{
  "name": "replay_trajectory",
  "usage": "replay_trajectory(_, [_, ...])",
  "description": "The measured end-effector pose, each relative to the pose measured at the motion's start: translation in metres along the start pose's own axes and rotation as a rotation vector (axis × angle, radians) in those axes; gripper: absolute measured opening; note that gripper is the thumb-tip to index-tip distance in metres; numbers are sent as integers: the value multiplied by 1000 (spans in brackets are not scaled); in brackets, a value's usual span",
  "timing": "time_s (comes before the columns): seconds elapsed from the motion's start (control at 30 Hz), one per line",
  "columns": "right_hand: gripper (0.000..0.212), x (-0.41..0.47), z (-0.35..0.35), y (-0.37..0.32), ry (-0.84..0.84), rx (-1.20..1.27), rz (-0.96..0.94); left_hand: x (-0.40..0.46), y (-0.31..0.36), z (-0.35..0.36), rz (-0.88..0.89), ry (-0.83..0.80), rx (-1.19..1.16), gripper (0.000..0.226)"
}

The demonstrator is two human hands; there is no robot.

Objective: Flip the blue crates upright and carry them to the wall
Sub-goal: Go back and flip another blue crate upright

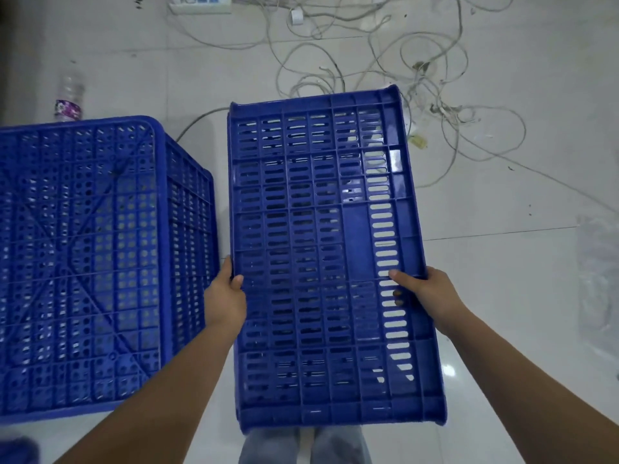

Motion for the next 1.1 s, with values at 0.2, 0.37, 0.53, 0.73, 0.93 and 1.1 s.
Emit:
replay_trajectory(0.2, [15, -28, 38, -13, 3, 76, -102, 23, -14, -32, -31, 40, 205, 51])
replay_trajectory(0.37, [26, -48, 48, -39, 82, -76, -229, 41, -2, -33, -57, -139, 496, 61])
replay_trajectory(0.53, [30, -57, 47, -70, 176, -287, -368, 24, 55, -7, 92, -177, 300, 66])
replay_trajectory(0.73, [41, -56, 92, -53, 90, -680, -396, 7, 94, 15, 68, -194, -120, 60])
replay_trajectory(0.93, [25, -55, 157, -18, -38, -1006, -507, 10, 104, 24, 54, -64, -84, 63])
replay_trajectory(1.1, [47, -46, 159, 38, -90, -1188, -504, 41, 49, 20, -246, -2, -54, 56])
Point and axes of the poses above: each hand's wrist, its own x-axis towards the middle knuckle, its own z-axis out of the palm, y = z × x, the point moved 10 cm from there along x, towards the middle knuckle, and after that the axes turned 3 degrees about x, right-handed, at the moved point
